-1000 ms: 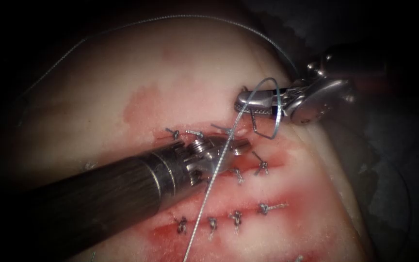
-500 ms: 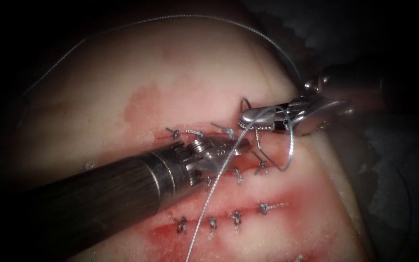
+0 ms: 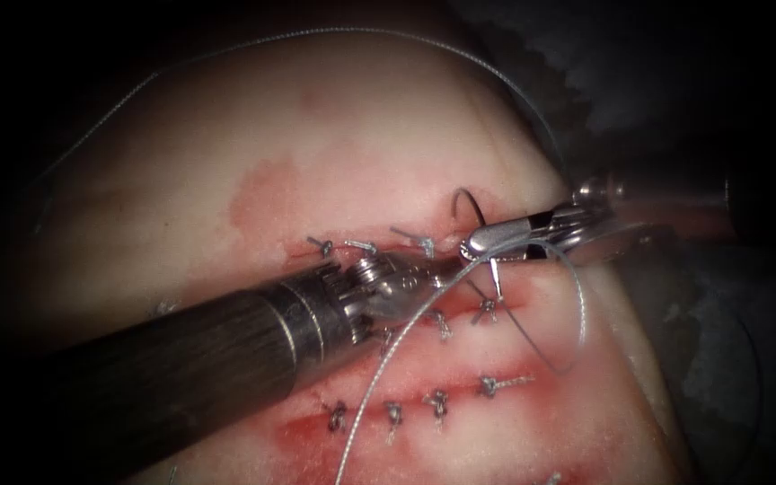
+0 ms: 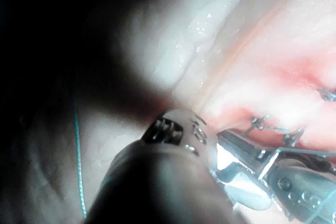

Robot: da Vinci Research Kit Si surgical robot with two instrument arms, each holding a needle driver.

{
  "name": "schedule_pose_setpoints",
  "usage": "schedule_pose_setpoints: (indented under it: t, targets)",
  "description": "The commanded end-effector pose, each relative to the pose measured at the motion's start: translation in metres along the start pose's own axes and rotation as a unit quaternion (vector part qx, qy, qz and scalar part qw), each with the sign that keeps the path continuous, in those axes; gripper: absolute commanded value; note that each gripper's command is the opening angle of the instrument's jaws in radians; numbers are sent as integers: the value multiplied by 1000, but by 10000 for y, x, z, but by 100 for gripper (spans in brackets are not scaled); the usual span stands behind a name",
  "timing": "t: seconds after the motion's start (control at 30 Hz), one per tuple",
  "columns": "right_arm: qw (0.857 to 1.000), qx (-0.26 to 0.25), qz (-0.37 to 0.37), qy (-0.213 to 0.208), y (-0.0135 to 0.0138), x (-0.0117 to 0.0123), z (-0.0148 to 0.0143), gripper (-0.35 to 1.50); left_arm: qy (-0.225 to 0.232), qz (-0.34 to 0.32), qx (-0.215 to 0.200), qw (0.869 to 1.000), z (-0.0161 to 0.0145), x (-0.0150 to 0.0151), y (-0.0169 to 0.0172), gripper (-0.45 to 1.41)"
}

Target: Wound Closure

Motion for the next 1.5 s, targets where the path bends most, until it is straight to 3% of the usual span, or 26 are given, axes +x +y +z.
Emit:
schedule_pose_setpoints:
  t: [0.03,0.4,0.93,1.2,1.5]
  targets:
    - [1000,0,-5,-2,3,7,7,-35,-2,0,-2,1000,6,-10,7,-45]
    - [999,1,-34,-14,-18,8,16,-35,-2,0,-4,1000,6,-10,7,-45]
    - [998,-5,-51,-41,-21,7,23,-35,-2,0,-4,1000,6,-10,7,-45]
    - [997,-6,-66,-47,-37,8,25,-35,-2,0,-5,1000,5,-10,7,-45]
    - [996,-12,-72,-47,-29,6,21,-35,-2,0,-5,1000,5,-11,7,-45]
